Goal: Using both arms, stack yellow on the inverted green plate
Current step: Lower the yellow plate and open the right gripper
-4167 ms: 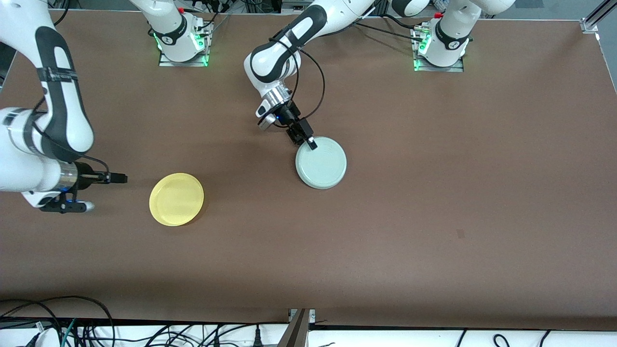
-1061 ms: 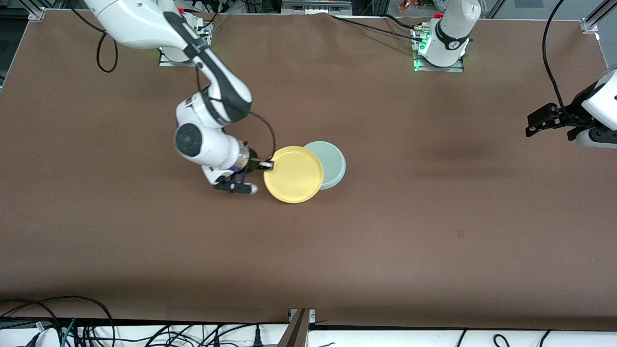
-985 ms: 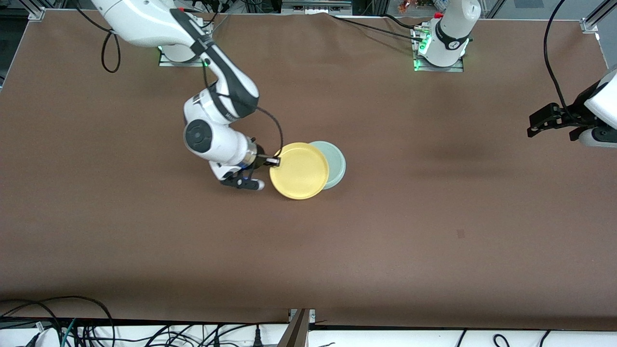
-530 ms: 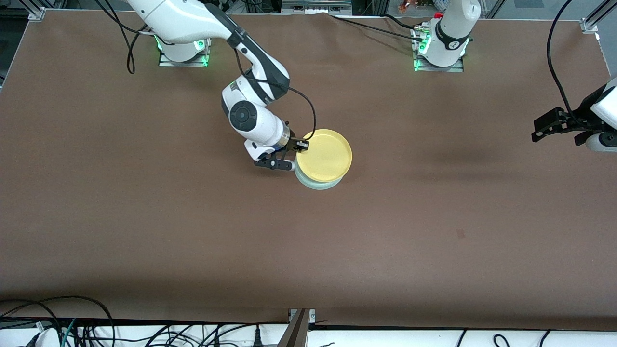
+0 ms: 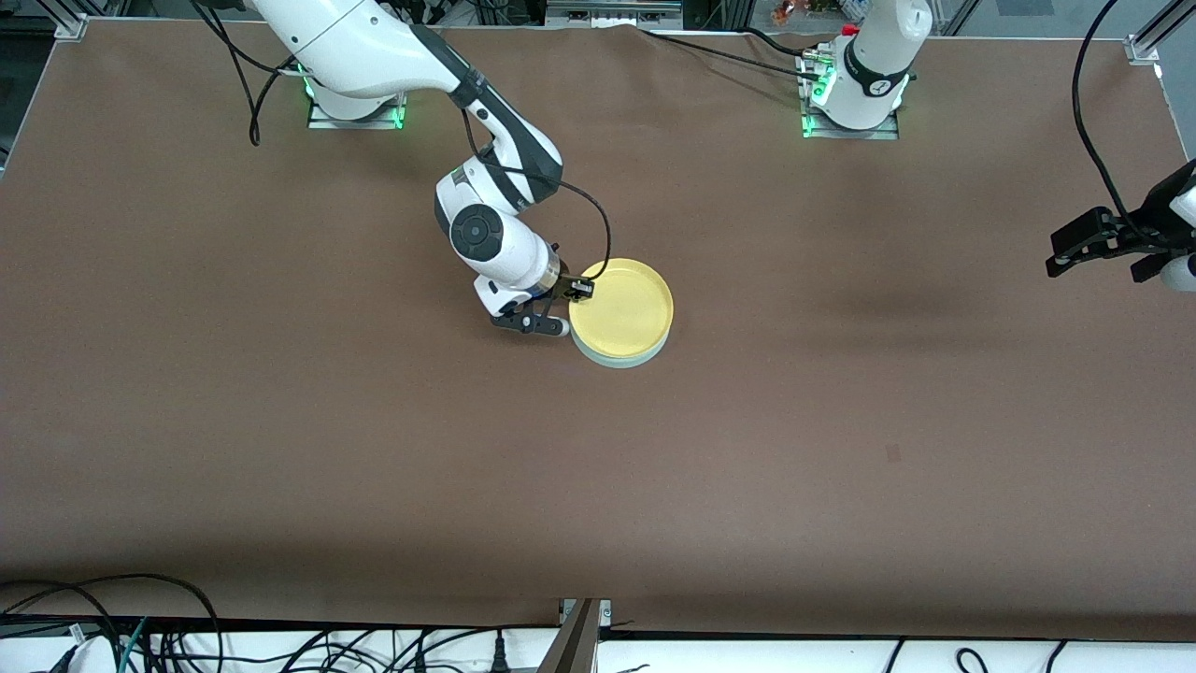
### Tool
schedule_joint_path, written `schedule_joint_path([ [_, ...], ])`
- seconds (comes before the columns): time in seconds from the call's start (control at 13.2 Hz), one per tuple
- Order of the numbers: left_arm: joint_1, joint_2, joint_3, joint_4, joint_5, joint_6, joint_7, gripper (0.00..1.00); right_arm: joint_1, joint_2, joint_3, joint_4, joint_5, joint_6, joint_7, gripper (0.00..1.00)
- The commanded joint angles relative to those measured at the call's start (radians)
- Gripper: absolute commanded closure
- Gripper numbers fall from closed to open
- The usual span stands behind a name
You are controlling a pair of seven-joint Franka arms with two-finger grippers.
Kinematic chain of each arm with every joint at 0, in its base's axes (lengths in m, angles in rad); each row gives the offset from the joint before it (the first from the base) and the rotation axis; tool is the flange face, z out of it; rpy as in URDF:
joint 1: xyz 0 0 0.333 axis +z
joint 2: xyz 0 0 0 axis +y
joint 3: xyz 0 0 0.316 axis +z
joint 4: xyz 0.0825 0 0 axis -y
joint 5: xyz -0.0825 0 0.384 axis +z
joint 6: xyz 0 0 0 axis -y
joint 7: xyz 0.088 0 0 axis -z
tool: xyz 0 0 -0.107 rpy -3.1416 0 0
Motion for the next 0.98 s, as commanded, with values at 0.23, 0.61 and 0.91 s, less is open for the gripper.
schedule_joint_path([
  [0.23, 0.02, 0.042, -0.002, 0.037, -0.049, -0.009, -0.003, 0.0, 0.007, -0.028, -0.017, 0.005, -0.015, 0.008, -0.001, 0.0],
  [0.61, 0.041, 0.03, -0.001, 0.039, -0.065, -0.059, -0.014, 0.0, -0.003, -0.082, -0.155, 0.178, -0.17, -0.326, -0.092, 0.0],
  [0.91, 0.054, 0.024, -0.001, 0.036, -0.065, -0.086, -0.034, 0.0, -0.062, -0.085, -0.276, 0.372, -0.154, -0.626, -0.368, 0.0],
])
